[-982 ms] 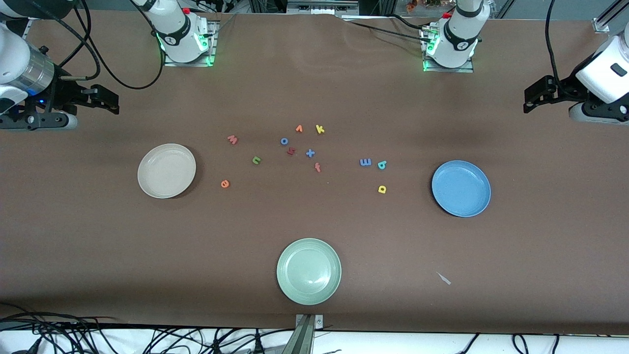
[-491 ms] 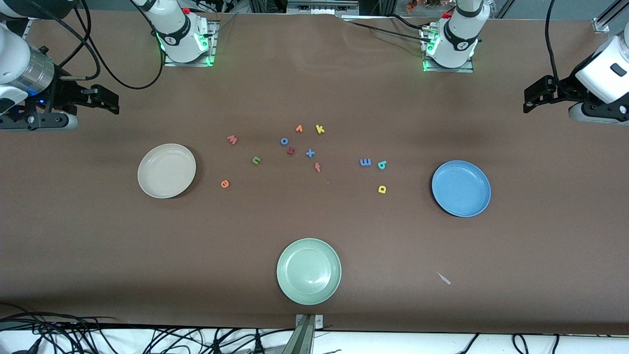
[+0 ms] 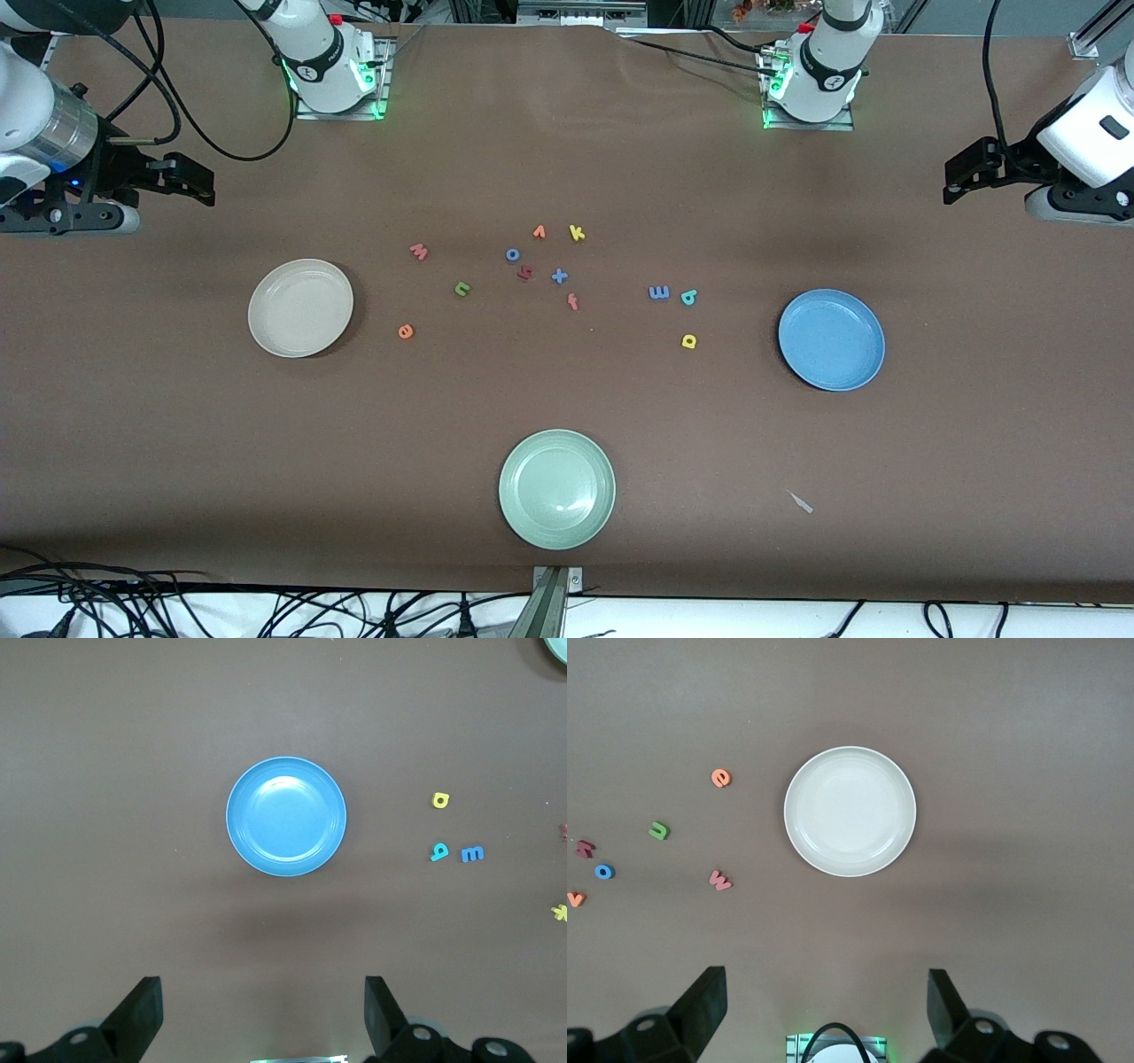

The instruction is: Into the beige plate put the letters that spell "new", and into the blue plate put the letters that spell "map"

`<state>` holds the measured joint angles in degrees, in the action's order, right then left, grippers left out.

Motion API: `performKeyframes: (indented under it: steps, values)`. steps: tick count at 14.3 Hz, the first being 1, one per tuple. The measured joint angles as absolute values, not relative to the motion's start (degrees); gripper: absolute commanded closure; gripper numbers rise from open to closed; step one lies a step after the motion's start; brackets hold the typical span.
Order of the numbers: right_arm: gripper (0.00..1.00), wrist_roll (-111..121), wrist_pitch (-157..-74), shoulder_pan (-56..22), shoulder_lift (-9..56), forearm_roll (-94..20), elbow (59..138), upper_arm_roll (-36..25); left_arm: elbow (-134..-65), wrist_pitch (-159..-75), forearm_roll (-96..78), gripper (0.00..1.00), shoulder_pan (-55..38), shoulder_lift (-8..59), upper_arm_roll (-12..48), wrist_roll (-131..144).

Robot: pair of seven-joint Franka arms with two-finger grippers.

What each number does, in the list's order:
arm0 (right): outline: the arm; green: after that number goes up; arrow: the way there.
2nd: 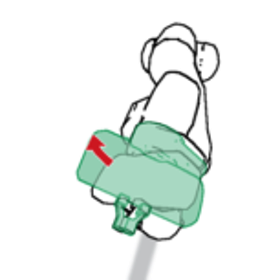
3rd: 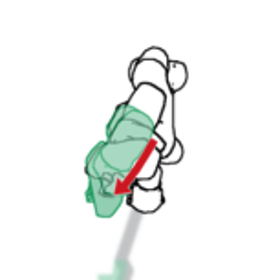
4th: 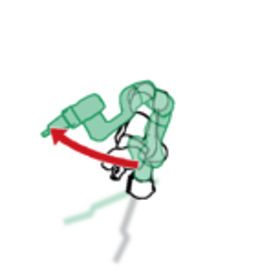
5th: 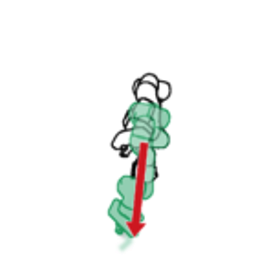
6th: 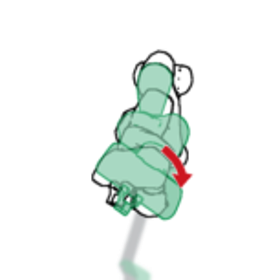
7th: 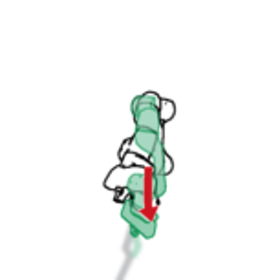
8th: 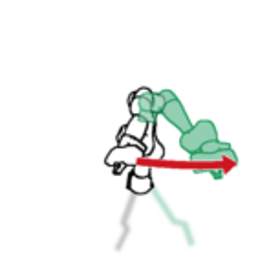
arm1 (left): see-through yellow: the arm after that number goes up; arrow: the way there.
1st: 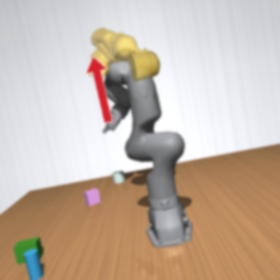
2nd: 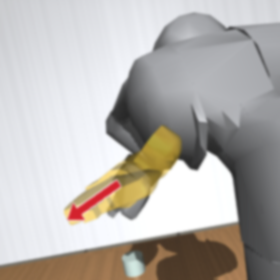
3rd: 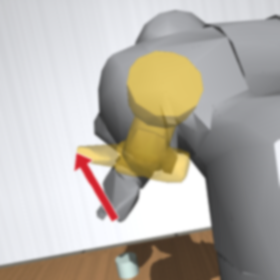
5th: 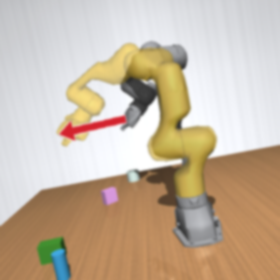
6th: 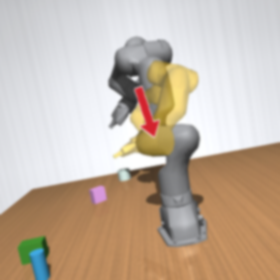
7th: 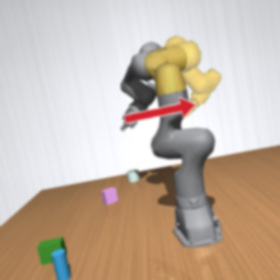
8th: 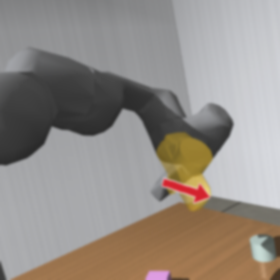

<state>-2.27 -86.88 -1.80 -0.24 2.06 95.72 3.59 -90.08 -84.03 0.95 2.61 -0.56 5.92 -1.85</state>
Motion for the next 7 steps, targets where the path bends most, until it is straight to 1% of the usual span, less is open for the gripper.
performKeyframes:
  steps: [7]
  values:
    - [0.0, -2.3, -86.9, -1.8, -0.2, 2.1, 95.7, 3.6, -90.0, -83.4, 0.9, 0.0, 2.5, -0.6, 6.8, -1.9]
